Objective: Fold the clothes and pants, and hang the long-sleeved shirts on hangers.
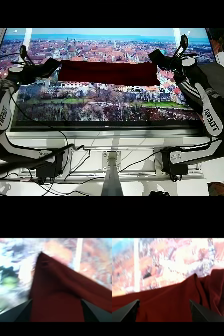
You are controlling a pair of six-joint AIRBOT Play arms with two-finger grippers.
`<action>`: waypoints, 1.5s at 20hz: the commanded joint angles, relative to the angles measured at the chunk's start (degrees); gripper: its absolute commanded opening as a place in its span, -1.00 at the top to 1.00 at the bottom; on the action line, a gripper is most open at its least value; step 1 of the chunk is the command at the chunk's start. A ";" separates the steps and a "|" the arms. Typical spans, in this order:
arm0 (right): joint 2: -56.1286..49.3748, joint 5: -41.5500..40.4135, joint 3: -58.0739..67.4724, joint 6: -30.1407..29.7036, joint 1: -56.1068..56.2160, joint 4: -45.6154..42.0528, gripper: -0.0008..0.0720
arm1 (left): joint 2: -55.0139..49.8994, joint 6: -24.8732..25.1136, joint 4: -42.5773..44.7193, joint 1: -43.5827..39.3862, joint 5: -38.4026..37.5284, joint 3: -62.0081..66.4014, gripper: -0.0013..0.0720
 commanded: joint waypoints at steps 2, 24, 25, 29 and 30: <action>-0.17 1.88 0.17 0.04 0.02 -3.08 -0.91 | -1.99 -6.80 8.85 3.69 -5.01 0.02 -0.95; -0.90 -0.59 3.91 0.92 25.05 -7.58 0.92 | 15.39 -8.79 27.28 -10.62 -33.42 16.31 0.93; -1.11 -0.22 4.92 0.92 27.26 -7.58 0.92 | 18.38 -8.79 27.28 -10.64 -36.61 16.31 0.93; -5.57 -0.68 9.68 6.93 37.92 -7.56 0.92 | 27.34 -8.79 27.32 -10.62 -41.81 16.28 0.93; -7.50 -0.59 11.02 8.35 40.63 -7.52 0.92 | 28.98 -8.76 27.34 -10.60 -41.86 16.28 0.93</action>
